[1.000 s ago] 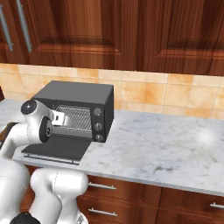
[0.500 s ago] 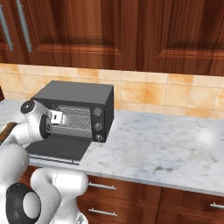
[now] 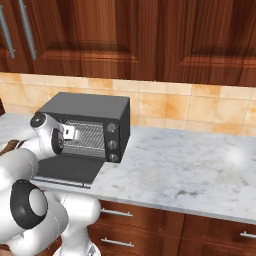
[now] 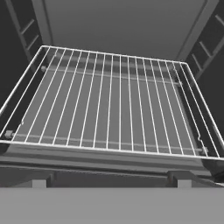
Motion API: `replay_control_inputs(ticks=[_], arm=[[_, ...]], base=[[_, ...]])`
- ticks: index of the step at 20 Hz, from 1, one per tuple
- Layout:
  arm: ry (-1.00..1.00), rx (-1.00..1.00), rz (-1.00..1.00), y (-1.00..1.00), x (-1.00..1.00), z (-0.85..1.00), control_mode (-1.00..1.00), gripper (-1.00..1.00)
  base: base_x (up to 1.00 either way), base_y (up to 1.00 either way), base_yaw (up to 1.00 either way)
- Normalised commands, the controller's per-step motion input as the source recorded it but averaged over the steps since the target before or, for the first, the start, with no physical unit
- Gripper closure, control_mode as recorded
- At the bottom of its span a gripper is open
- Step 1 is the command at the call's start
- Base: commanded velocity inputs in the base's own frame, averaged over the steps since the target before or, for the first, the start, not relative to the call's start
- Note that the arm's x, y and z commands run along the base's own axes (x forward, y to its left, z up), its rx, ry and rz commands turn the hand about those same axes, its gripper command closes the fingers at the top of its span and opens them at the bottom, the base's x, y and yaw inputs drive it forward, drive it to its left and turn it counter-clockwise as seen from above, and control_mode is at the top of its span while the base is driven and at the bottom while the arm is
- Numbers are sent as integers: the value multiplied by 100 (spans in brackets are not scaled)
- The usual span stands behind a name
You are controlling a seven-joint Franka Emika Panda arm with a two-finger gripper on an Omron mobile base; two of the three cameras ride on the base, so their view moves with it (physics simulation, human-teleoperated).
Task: Pull the toaster oven rack outwards. Pick up the baguette from the plate and place it on the toaster oven rack. Close the toaster oven door fully and set the temperature to the lowest setting.
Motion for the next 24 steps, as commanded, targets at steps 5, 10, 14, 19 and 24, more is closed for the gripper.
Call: replay_control_inputs(ticks=[5,10,14,19,24], arm=[[0,0,0,4,26,-20,-100,-100],[0,-1,0,5,26,-21,-100,-100],[0,0,0,4,27,-14,-100,-100],[0,0,0,0,30,-4,-100,-100],[0,0,0,5,31,-15,-100,-100]], base=[[0,0,0],[0,0,0],[0,0,0],[0,0,0],[0,0,0]])
